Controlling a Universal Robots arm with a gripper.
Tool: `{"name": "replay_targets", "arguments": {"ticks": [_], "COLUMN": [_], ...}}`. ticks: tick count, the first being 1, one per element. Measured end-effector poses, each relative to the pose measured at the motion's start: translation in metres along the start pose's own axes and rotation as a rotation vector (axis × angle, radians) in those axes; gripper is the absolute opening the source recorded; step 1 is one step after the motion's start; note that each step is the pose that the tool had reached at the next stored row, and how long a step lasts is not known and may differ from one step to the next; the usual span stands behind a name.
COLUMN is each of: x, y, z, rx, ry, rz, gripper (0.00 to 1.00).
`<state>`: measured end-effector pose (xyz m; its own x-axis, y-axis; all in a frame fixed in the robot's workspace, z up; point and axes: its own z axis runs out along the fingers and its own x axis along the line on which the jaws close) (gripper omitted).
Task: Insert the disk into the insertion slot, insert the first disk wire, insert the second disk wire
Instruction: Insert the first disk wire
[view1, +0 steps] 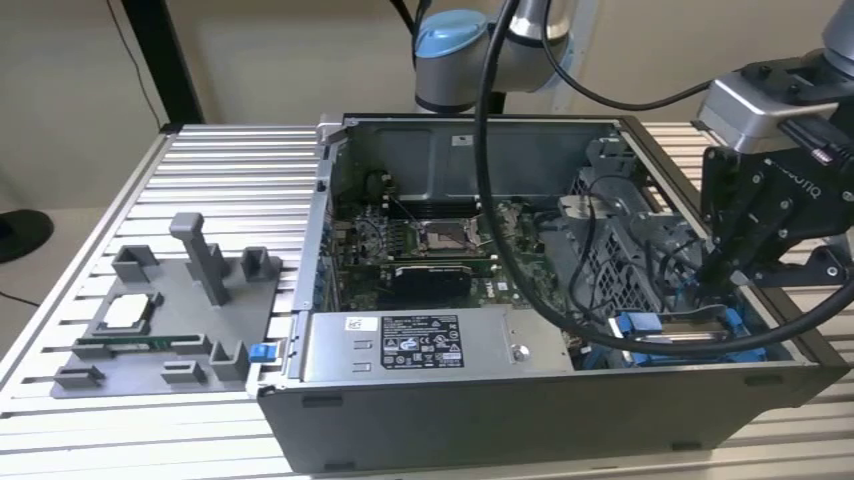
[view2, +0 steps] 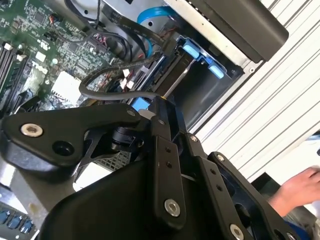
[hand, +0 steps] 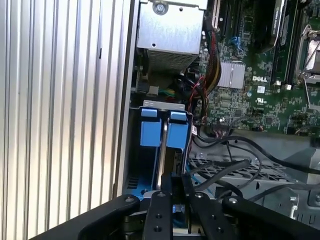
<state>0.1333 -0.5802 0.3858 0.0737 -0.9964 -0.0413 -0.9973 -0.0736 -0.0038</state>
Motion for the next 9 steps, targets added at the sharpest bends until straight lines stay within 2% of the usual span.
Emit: {"name": "replay_targets", "arguments": {"ticks": [2,4,9], "x": [0.0005,0.0009,0.0019], "y": [-0.001,-0.0022,-0.0064], "z": [0.0005,0.001,0.0019], "rx": [-0.0134,-0.0229,-0.0378], "ry": [-0.0012,-0.0035,-0.0101], "rz": [0.001,0.001,0.002], "gripper": [0.0,0.0,0.0]}}
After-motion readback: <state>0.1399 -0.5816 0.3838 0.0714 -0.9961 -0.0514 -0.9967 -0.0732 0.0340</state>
